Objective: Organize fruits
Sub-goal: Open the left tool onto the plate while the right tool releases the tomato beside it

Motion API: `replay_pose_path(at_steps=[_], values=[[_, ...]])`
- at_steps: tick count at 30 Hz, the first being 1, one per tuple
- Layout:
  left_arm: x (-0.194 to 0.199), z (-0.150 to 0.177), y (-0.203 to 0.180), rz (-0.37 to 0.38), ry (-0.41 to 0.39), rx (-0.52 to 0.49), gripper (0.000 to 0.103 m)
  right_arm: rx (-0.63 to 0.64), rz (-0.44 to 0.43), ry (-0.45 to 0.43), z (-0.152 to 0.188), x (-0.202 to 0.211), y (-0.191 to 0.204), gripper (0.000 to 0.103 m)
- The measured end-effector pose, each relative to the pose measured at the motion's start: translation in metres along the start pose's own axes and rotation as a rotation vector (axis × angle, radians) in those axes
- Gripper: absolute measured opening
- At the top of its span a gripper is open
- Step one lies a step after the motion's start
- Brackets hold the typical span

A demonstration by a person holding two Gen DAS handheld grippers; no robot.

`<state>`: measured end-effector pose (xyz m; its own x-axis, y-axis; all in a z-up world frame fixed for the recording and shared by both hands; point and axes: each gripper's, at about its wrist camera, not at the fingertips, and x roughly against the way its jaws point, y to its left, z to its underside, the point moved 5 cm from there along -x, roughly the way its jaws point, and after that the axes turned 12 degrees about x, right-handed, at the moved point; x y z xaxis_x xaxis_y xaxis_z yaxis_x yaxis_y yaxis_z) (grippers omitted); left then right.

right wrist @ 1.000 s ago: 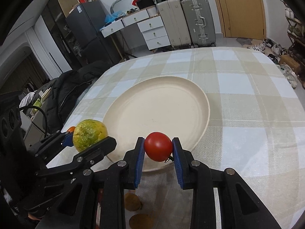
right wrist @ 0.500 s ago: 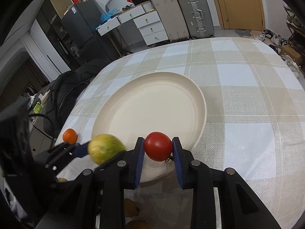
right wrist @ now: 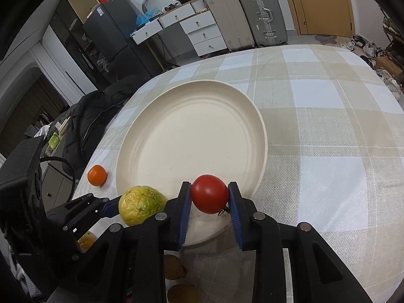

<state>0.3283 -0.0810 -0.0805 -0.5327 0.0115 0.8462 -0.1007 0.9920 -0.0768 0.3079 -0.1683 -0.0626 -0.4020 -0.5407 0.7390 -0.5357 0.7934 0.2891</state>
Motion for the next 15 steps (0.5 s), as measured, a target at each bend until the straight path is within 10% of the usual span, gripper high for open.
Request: replay_pose_path(at_steps=[9, 15], values=[[0.015, 0.002, 0.005, 0.020, -0.033, 0.003, 0.048, 0.014, -0.018, 0.000, 0.001, 0.002, 0.006, 0.039], [0.045, 0.000, 0.014, 0.106, -0.130, 0.034, 0.074, 0.038, -0.011, -0.060, 0.004, 0.021, 0.013, 0.057]])
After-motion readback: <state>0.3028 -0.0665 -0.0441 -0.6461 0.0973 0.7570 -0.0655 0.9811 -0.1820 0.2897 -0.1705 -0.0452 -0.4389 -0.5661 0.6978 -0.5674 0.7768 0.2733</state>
